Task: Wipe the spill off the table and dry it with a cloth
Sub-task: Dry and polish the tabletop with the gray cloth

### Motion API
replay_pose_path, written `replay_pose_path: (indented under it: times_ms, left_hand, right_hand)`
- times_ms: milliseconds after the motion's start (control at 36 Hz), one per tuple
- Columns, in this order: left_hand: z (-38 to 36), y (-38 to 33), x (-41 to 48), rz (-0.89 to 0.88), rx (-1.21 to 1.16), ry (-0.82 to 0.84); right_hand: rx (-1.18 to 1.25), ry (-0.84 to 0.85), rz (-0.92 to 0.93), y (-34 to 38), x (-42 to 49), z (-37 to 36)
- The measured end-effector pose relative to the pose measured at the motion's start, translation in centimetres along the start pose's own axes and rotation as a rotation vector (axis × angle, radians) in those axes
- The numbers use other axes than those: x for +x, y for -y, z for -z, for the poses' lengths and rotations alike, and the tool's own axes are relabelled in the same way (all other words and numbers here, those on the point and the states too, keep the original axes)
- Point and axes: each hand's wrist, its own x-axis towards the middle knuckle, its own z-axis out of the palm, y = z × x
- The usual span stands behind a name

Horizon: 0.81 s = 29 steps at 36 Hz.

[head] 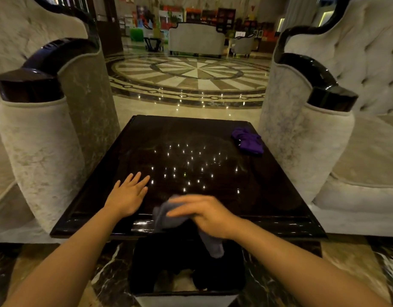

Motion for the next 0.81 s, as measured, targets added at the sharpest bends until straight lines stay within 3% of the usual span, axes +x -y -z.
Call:
replay_pose_path:
  times_ms: [139,278,417,556,806]
  left_hand:
    - [-0.4,0.2,-0.2,-0.010,-0.012,-0.043]
    - [-0.4,0.2,-0.1,-0.012,0.005,-0.042]
    - [-0.6,0.5,-0.1,-0.020,0.006,-0.063]
    - [-0.8,0.6,0.1,-0.022,0.008,-0.071]
    - [-0.8,0.4,0.0,-0.015,0.006,-0.079]
  right_hand:
    - [-0.080,-0.370,-0.109,-2.7,-1.0,7.4]
    - [-0.278,-0.488,-0.313,-8.5,-2.5,13.2]
    - [-0.278,-0.492,-0.574,-14.1,-3.8,14.0]
    - [-0.238,-0.309,-0.808,-16.9,-3.9,11.7]
    - [-0.268,-0.303,-0.875,-16.1,-2.9,10.9]
